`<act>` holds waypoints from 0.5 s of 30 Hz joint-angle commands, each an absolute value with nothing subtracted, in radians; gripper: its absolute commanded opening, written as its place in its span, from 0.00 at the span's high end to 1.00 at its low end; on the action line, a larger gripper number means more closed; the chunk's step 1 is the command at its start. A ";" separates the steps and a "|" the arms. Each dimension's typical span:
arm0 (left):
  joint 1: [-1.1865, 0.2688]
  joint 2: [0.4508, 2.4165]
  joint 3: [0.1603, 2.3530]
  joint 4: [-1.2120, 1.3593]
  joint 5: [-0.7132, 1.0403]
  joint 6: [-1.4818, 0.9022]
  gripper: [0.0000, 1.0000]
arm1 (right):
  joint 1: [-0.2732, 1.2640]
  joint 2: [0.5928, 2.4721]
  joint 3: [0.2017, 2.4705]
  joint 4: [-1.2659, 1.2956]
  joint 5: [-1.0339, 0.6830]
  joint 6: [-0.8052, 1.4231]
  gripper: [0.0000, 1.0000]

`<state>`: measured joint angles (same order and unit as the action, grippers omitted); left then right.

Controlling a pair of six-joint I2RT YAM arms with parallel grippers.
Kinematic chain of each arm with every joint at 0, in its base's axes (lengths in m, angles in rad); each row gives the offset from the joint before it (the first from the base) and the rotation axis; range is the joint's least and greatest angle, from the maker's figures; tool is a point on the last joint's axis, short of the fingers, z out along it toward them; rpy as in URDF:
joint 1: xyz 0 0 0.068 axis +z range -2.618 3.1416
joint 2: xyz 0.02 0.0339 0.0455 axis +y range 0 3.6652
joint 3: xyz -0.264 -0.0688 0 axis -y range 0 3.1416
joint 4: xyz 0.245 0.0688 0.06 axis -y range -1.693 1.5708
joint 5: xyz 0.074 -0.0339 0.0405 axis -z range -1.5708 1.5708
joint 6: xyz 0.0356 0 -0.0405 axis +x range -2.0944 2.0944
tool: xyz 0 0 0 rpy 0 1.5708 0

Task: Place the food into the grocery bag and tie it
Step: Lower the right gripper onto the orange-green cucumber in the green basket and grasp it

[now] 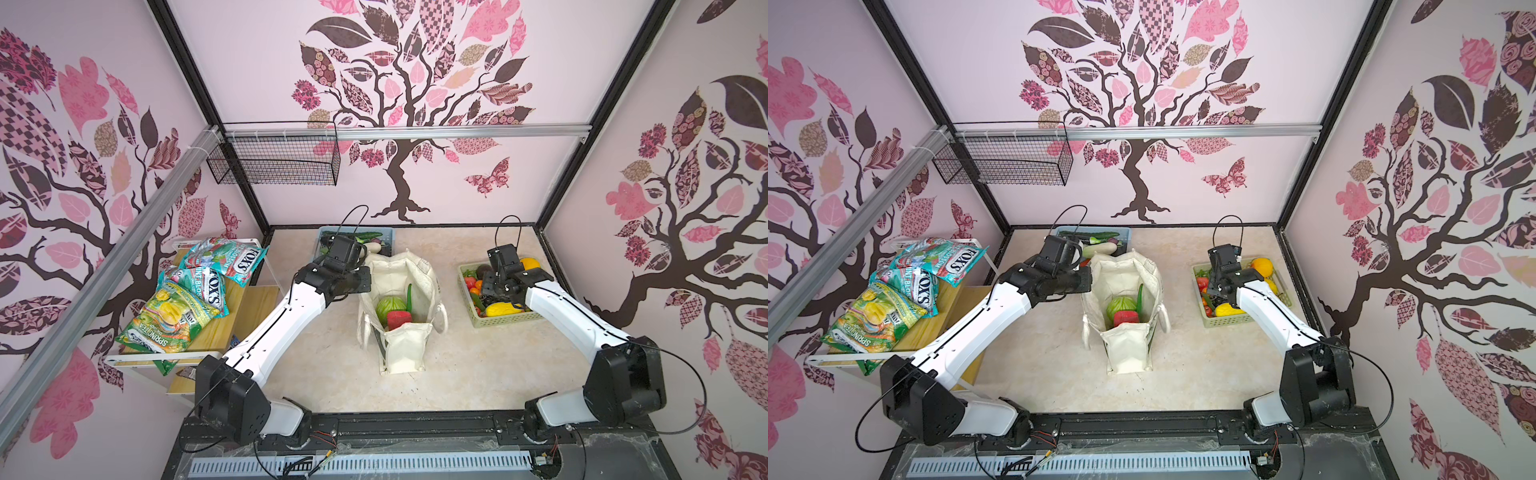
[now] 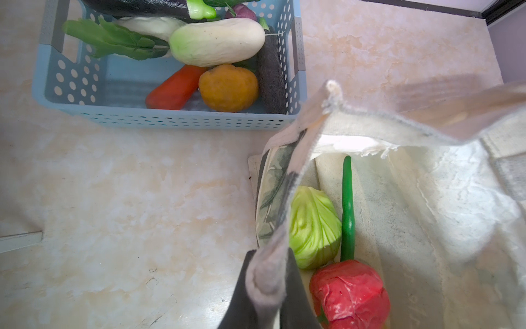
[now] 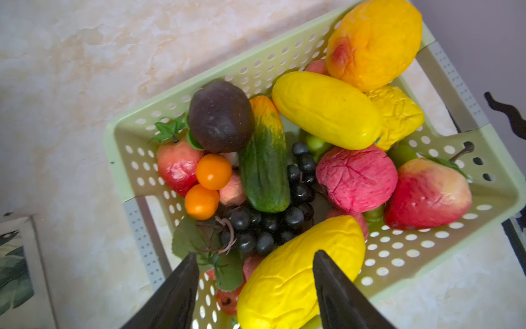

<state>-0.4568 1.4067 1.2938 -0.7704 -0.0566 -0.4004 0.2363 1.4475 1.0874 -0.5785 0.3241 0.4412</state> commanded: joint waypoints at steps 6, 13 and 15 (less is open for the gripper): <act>-0.451 1.392 1.276 -0.713 -0.024 -0.416 1.00 | 0.159 1.567 1.119 -0.521 0.302 0.448 0.32; -0.450 1.412 1.273 -0.698 -0.012 -0.414 1.00 | 0.136 1.629 1.122 -0.411 0.271 0.411 0.32; -0.451 1.421 1.275 -0.695 -0.008 -0.413 1.00 | 0.135 1.657 1.138 -0.399 0.267 0.398 0.32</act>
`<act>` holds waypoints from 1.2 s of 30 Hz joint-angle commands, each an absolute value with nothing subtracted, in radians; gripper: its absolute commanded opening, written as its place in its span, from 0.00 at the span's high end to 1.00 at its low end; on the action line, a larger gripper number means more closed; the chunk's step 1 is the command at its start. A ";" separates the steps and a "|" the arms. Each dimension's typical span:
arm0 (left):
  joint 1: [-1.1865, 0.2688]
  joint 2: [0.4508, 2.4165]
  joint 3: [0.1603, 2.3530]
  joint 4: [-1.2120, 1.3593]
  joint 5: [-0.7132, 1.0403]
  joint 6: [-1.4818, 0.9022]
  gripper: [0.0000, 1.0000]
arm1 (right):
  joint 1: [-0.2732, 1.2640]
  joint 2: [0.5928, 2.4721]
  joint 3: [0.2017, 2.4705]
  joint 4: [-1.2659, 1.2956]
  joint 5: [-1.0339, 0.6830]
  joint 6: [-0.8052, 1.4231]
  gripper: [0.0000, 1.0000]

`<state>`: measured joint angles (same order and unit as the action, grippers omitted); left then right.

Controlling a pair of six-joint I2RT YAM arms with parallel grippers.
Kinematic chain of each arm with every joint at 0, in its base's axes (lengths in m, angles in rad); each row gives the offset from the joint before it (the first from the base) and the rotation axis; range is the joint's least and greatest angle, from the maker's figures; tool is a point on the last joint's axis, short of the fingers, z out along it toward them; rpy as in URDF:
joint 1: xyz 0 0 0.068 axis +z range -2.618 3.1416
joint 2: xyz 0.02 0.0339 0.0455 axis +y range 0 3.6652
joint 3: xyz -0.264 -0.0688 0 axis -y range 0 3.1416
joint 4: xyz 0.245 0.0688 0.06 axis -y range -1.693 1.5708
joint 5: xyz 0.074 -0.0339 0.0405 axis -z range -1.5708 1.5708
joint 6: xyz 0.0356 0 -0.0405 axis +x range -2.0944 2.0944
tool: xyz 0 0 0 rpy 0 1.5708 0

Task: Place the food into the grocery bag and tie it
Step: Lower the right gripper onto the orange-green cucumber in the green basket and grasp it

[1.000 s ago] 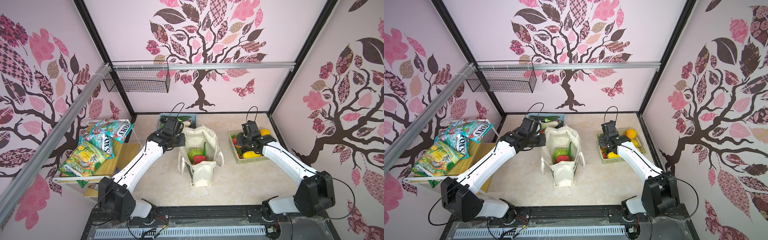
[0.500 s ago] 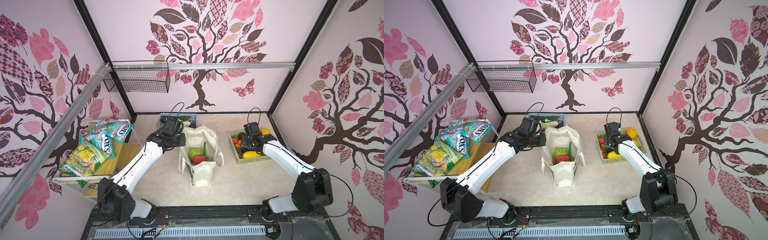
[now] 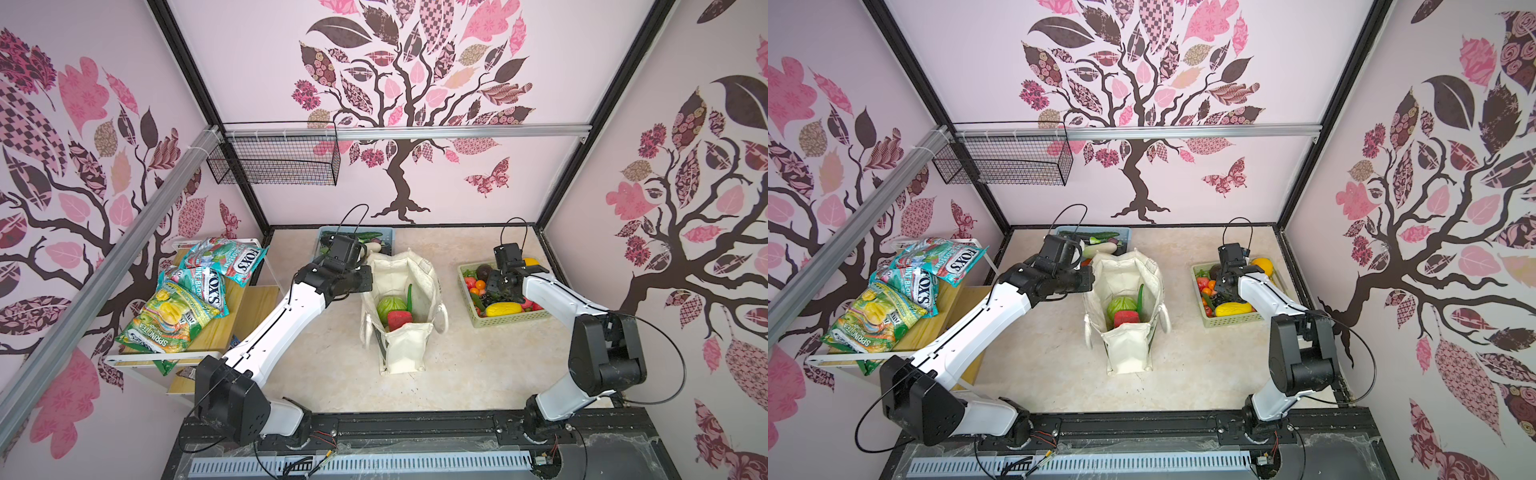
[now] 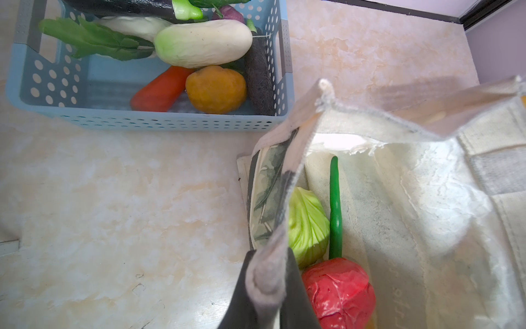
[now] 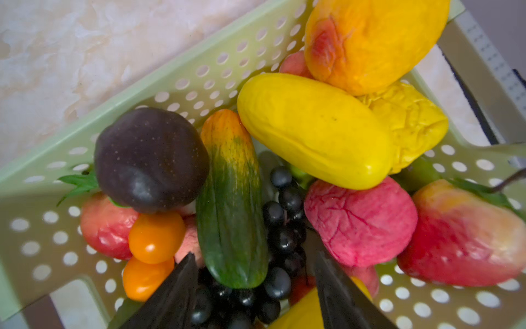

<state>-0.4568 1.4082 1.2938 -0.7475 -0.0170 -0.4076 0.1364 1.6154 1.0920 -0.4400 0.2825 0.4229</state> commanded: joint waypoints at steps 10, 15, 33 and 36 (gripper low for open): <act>-0.450 1.441 1.289 -0.693 -0.008 -0.405 1.00 | 0.112 1.780 1.189 -0.389 0.237 0.393 0.39; -0.451 1.446 1.306 -0.699 -0.014 -0.397 1.00 | 0.091 1.810 1.183 -0.373 0.218 0.395 0.42; -0.450 1.448 1.316 -0.697 -0.010 -0.403 1.00 | 0.057 1.750 1.198 -0.379 0.150 0.394 0.63; -0.450 1.443 1.315 -0.698 -0.011 -0.404 1.00 | 0.058 1.705 1.208 -0.390 0.161 0.393 0.63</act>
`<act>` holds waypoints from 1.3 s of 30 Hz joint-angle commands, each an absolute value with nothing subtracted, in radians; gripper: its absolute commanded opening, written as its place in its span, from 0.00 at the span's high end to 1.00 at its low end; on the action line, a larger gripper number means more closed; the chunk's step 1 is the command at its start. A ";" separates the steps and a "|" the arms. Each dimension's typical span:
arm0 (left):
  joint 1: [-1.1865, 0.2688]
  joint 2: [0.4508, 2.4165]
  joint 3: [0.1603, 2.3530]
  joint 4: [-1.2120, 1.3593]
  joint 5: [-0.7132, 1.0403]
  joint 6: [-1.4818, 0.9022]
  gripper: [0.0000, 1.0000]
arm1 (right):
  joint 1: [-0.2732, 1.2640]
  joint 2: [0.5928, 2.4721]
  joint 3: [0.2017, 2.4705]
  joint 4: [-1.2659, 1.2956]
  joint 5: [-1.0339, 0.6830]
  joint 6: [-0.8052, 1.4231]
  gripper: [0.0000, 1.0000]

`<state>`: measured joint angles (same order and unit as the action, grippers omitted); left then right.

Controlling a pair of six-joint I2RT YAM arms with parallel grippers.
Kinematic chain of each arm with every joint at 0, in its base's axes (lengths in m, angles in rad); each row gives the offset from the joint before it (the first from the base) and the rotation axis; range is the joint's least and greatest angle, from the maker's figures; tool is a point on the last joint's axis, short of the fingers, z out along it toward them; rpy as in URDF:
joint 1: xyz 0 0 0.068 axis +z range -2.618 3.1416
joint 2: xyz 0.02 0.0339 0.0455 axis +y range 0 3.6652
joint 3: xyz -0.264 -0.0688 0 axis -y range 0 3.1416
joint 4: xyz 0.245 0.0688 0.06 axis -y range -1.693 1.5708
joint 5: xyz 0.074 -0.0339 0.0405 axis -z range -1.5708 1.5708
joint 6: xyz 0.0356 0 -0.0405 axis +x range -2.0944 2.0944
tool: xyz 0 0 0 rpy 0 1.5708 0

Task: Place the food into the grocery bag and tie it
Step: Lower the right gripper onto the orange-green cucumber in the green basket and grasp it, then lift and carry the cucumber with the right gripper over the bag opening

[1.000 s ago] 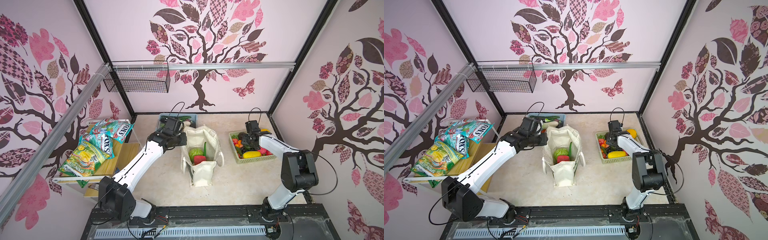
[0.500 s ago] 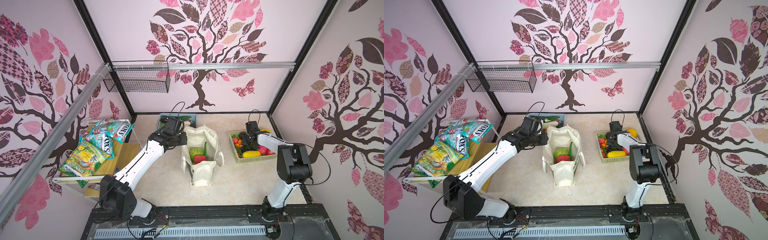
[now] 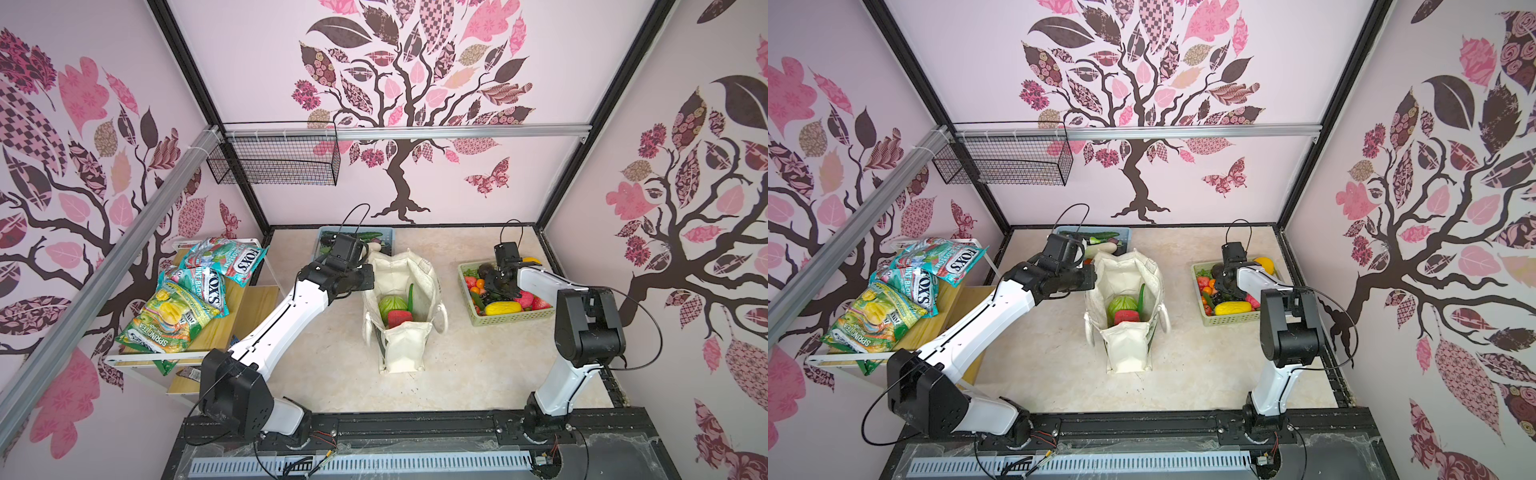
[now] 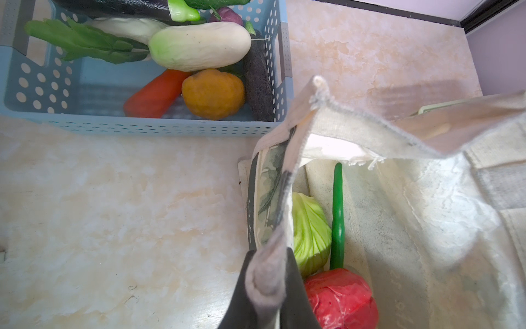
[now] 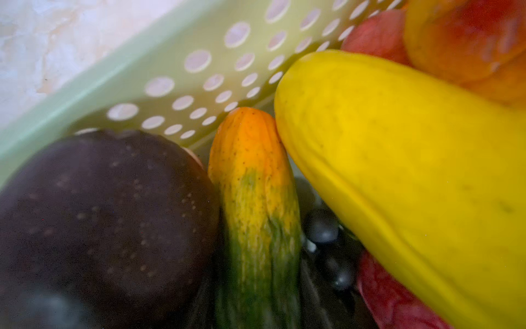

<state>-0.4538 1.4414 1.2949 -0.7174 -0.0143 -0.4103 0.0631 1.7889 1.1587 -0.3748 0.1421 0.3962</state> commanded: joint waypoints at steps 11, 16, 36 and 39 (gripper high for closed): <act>-0.450 1.422 1.310 -0.700 -0.005 -0.413 1.00 | 0.058 1.616 1.234 -0.447 0.189 0.388 0.63; -0.450 1.417 1.308 -0.699 0.003 -0.415 1.00 | 0.058 1.569 1.249 -0.459 0.160 0.396 0.62; -0.454 1.446 1.320 -0.681 0.031 -0.437 1.00 | 0.161 1.339 1.230 -0.364 -0.230 0.445 0.62; -0.456 1.446 1.323 -0.681 0.031 -0.438 1.00 | 0.222 1.320 1.240 -0.344 -0.257 0.450 0.61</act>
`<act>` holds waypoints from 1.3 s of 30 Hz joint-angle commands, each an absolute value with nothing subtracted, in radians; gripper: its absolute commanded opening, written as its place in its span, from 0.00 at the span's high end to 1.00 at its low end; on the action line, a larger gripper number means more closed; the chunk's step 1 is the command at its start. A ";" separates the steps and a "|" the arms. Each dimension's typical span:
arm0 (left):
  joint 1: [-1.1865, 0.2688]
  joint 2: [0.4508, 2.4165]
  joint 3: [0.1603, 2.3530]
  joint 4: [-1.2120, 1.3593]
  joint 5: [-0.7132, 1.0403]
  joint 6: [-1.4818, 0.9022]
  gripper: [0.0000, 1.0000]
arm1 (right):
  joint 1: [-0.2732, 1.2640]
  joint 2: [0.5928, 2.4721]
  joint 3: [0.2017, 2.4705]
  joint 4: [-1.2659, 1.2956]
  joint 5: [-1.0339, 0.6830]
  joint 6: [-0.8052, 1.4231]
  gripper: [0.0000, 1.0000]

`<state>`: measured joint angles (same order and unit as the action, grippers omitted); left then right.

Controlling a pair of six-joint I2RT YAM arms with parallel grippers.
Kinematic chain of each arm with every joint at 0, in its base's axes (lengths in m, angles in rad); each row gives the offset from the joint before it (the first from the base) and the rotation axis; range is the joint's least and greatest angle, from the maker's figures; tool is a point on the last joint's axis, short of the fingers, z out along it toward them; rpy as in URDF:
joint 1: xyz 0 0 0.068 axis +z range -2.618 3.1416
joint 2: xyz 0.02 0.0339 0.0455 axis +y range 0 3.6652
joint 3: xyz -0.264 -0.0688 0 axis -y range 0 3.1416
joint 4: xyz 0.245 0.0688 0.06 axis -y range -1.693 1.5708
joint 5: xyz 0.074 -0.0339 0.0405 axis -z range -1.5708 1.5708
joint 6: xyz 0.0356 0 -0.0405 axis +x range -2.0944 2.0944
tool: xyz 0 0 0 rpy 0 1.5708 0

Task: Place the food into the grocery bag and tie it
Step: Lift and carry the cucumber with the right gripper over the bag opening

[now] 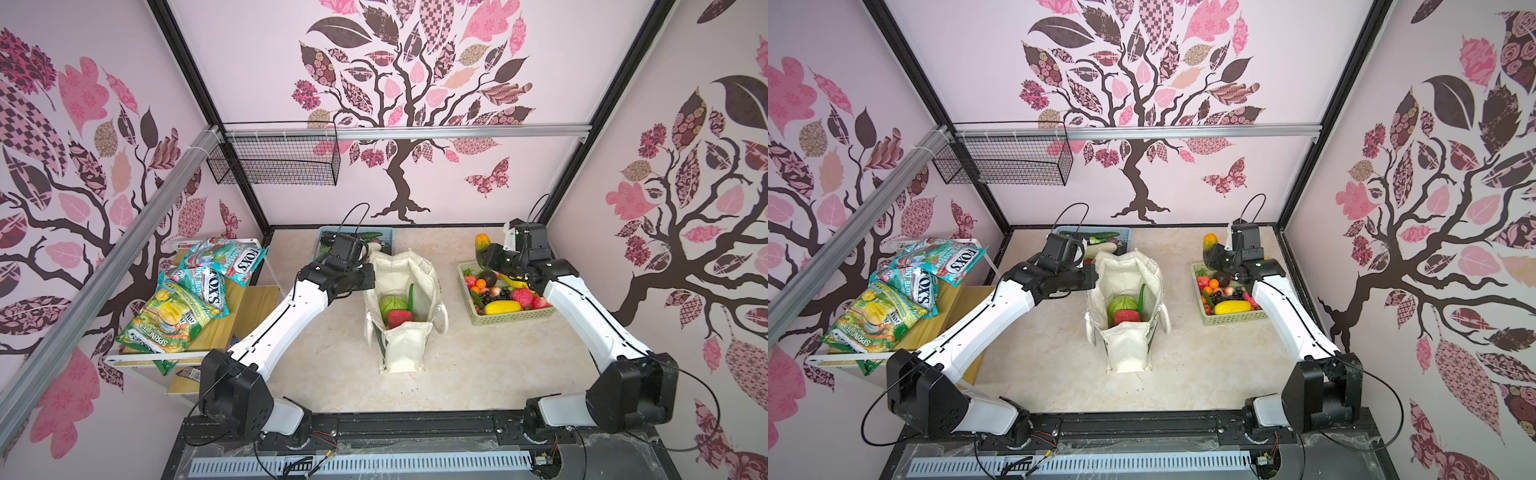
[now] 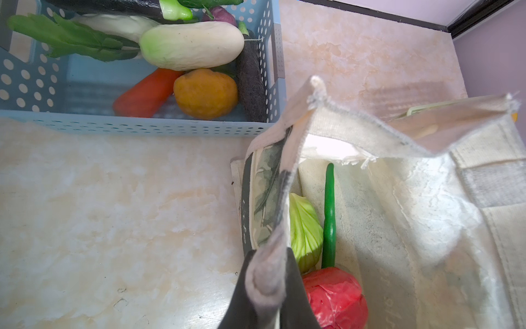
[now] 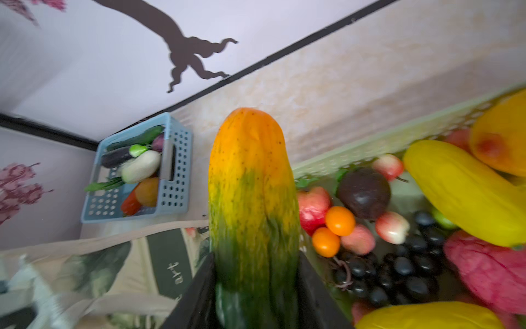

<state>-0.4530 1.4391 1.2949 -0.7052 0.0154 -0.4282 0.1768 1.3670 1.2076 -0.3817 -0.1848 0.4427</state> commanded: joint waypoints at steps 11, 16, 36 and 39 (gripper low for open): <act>-0.460 1.441 1.325 -0.683 0.029 -0.441 1.00 | 0.332 1.272 1.195 -0.197 -0.462 0.535 0.60; -0.461 1.442 1.327 -0.681 0.029 -0.444 1.00 | 0.388 1.273 1.190 -0.188 -0.470 0.537 0.60; -0.471 1.435 1.328 -0.675 0.025 -0.456 1.00 | 0.641 1.360 1.189 -0.231 -0.387 0.463 0.58; -0.474 1.435 1.328 -0.674 0.026 -0.459 1.00 | 0.664 1.379 1.188 -0.247 -0.361 0.443 0.58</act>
<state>-0.4652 1.4399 1.2949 -0.6956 0.0200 -0.4492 0.6464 1.3472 1.1934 -0.2161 -0.3954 0.4751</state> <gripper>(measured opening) 0.103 0.418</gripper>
